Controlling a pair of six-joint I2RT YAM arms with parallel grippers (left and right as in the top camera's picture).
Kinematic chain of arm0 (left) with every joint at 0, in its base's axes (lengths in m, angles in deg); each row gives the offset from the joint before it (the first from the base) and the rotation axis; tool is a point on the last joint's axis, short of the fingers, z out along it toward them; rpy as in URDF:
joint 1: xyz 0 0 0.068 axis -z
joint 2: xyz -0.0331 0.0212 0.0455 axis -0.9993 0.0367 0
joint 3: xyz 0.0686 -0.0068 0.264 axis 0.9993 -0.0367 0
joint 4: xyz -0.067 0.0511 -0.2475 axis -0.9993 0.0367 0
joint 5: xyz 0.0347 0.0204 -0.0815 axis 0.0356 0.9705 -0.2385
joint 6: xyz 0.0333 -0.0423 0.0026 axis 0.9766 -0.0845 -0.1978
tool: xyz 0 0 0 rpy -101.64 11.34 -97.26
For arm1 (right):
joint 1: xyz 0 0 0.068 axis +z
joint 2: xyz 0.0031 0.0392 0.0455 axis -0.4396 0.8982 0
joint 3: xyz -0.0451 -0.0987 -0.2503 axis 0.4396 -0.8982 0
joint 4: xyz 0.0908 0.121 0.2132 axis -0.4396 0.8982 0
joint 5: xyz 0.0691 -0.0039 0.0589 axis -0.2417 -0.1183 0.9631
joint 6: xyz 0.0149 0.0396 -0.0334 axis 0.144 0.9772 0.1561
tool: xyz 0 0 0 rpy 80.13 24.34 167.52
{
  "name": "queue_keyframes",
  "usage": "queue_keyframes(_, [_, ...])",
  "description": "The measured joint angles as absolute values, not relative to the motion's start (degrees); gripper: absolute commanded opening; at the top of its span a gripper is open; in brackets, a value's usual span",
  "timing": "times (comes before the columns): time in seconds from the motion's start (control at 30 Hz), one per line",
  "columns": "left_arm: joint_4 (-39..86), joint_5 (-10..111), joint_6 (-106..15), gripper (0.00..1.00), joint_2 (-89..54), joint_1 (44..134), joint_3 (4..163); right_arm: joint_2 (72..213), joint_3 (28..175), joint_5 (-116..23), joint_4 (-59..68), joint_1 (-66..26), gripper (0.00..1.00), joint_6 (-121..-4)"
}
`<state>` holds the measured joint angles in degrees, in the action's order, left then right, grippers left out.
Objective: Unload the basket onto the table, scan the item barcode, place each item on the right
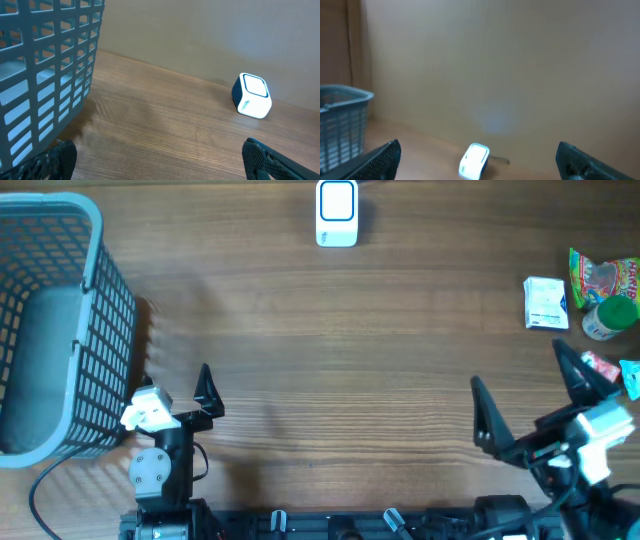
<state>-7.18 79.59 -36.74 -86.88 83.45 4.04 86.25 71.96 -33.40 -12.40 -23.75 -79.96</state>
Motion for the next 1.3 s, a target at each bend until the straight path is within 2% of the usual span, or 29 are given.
queue_keyframes(0.43, [-7.2, 79.6, -36.7, 1.00, -86.9, 83.4, 4.1, 72.8, 44.5, -33.4, -40.5, -23.6, 1.00, -83.9])
queue_keyframes(0.83, [-7.2, 79.6, -36.7, 1.00, -86.9, 83.4, 4.1, 72.6, 30.2, -35.8, -49.6, -23.6, 1.00, -85.5])
queue_keyframes(1.03, [-7.2, 79.6, -36.7, 1.00, -86.9, 83.4, 4.0, 72.5, 27.9, -38.0, -46.6, -23.9, 1.00, -86.2])
queue_keyframes(1.3, [-7.2, 79.6, -36.7, 1.00, -86.9, 83.4, 4.1, 72.4, 27.9, -42.1, -31.2, -27.3, 1.00, -85.5])
